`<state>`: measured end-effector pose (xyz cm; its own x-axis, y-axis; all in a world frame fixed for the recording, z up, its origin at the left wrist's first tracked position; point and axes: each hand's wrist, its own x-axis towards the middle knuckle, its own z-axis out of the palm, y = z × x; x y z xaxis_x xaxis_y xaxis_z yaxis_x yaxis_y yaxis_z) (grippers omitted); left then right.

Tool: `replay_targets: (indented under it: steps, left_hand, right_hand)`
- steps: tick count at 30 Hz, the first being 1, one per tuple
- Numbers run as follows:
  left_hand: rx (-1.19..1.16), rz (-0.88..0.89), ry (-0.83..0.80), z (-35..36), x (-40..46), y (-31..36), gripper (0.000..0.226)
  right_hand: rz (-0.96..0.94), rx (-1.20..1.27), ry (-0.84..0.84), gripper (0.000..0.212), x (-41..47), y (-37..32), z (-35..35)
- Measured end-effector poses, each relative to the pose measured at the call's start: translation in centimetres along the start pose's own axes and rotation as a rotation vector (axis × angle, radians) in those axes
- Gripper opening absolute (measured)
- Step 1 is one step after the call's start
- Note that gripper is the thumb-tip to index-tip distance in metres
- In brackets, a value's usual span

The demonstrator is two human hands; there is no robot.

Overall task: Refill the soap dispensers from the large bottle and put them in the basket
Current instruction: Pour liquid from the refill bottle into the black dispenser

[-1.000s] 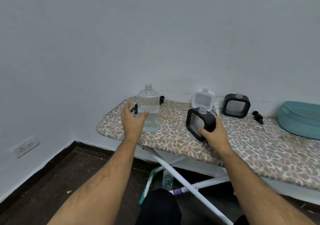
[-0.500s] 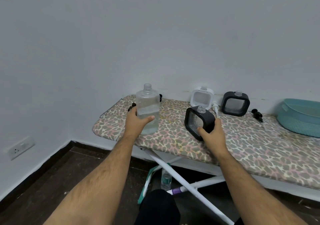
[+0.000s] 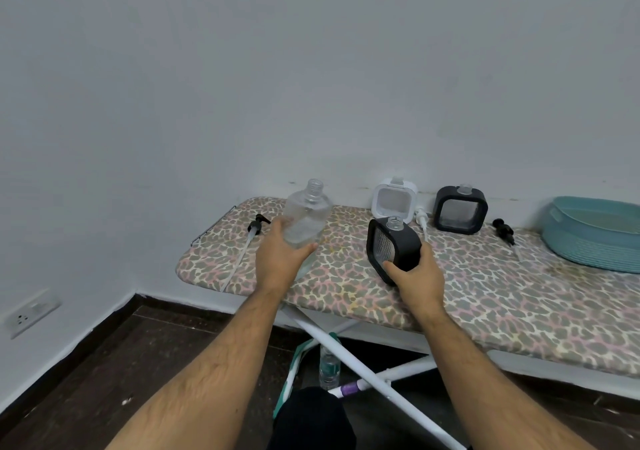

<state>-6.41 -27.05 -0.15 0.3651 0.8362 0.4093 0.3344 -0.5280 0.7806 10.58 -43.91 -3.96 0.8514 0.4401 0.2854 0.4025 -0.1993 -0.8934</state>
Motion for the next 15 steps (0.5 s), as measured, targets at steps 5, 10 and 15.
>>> replay_targets:
  steps: [5, 10, 15]
  left_hand:
    - [0.161, 0.119, 0.014, 1.0, -0.7, 1.3, 0.064]
    - [0.24, 0.245, 0.014, 1.8, -0.8, 2.6, 0.063]
    - [0.422, 0.381, 0.008, 1.9, -0.3, 3.0, 0.059]
  right_hand:
    - [0.001, -0.074, 0.064, 0.049, -0.8, -0.1, 0.0]
    - [-0.015, -0.088, 0.101, 0.051, -1.3, 0.4, 0.4]
    - [-0.005, -0.076, 0.105, 0.051, -1.3, 0.5, 0.3]
